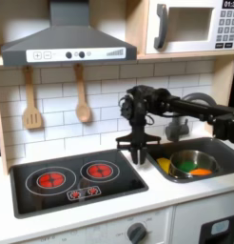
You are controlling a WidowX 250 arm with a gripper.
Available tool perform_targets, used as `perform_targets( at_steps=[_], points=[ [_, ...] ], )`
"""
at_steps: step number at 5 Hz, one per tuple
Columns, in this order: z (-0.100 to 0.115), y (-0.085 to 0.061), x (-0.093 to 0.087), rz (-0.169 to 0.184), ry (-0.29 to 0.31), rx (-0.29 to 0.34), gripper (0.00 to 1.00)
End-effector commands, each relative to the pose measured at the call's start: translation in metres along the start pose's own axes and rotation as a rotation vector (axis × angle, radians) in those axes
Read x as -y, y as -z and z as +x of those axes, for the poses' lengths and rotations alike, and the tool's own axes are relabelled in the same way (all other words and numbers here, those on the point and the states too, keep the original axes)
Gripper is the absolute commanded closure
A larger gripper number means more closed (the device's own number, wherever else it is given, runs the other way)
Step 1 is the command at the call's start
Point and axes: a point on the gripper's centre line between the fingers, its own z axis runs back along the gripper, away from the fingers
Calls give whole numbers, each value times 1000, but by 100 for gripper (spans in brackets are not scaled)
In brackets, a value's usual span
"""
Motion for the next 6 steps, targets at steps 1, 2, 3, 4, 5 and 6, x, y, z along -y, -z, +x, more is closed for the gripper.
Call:
perform_targets(
  at_steps=[1,2,3,4,5,6],
  points=[
    [7,-5,41,-65,161,-35,0],
    [8,-24,60,-63,264,-22,0],
    [4,-26,73,-30,315,-56,0],
    [1,-32,82,10,372,-45,0],
    [-10,-26,80,1,372,-19,0],
    [-23,-11,85,-127,382,22,0]
  ],
)
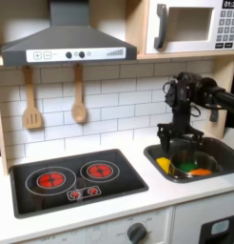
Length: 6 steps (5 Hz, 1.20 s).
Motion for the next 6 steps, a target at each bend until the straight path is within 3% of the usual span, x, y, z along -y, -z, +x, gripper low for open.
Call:
perform_targets(
  at_steps=[1,3,4,5,6],
  points=[
    [-27,27,3,-206,-81,131,0],
    [-32,55,14,-282,-96,165,0],
    [-27,59,18,-303,-83,212,0],
    [-22,53,15,-264,-113,264,0],
    [-19,44,5,-170,-162,315,0]
  ],
)
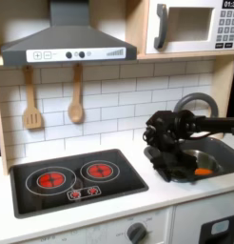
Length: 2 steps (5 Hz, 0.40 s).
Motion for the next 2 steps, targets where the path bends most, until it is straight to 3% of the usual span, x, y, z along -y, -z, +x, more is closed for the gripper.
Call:
perform_targets(
  at_steps=[1,2],
  points=[
    [2,-11,-8,70,-35,89,0],
    [6,-1,-1,-63,-25,166,0]
  ],
)
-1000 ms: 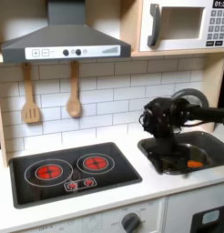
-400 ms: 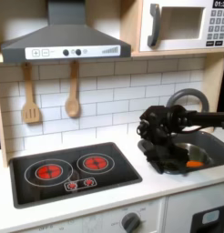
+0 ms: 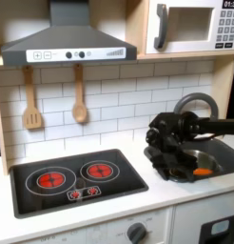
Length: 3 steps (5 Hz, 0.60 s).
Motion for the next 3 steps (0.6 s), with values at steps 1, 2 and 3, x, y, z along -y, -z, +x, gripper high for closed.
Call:
perform_targets(
  at_steps=[1,2,3],
  points=[
    [3,-15,1,-84,10,137,0],
    [4,-3,9,-157,64,134,0],
    [9,-15,12,-133,73,161,0]
  ],
)
